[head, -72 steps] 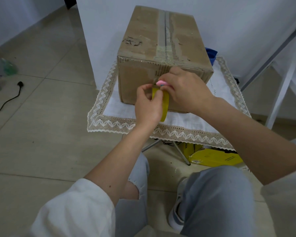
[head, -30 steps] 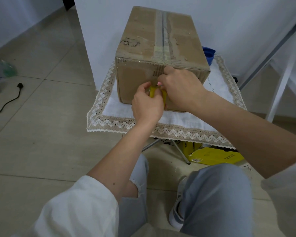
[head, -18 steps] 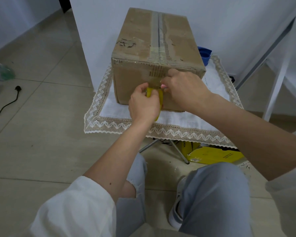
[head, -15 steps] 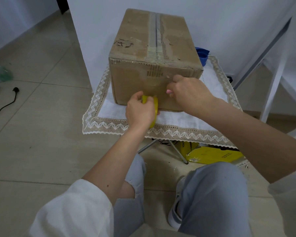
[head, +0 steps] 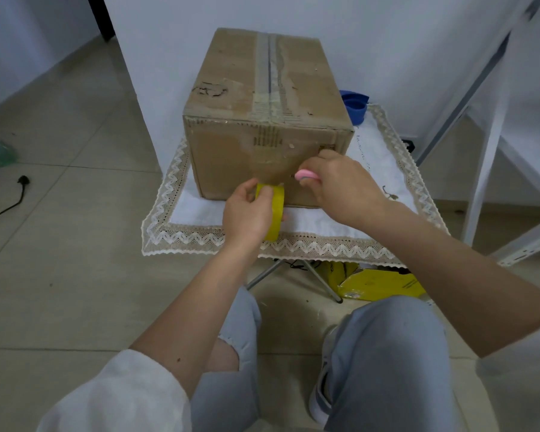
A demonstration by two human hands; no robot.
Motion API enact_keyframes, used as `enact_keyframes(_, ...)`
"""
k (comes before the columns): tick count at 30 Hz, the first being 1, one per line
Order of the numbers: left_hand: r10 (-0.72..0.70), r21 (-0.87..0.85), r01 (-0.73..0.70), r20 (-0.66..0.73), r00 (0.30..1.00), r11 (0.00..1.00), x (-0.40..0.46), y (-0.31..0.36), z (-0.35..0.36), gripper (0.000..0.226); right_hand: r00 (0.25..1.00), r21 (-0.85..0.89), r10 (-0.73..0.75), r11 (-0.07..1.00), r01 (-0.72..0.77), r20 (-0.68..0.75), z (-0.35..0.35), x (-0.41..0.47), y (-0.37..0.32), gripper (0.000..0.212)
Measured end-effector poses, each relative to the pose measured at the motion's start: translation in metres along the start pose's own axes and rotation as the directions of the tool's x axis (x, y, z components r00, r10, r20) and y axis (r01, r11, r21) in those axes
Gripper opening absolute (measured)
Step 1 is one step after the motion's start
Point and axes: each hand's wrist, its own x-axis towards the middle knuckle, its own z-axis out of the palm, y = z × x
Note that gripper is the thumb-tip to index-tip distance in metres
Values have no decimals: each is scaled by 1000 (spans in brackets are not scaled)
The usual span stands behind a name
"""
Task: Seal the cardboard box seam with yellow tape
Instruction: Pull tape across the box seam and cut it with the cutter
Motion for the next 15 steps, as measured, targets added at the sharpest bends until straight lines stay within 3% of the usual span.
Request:
enact_keyframes(7,19,-31,-17,49,999,999,-7,-6,10,24,992,166,113,981,-102,-56,7,-25,21,26)
enact_keyframes(12,35,6,-35,92,995,999,-13,-4,28,30,971,242,237,945,-221,-38,9,-40,48,25)
enact_keyframes(15,57,49,-66,168,984,997,-18,-4,42,36,929,354,371,866,-353,19,11,-48,69,35)
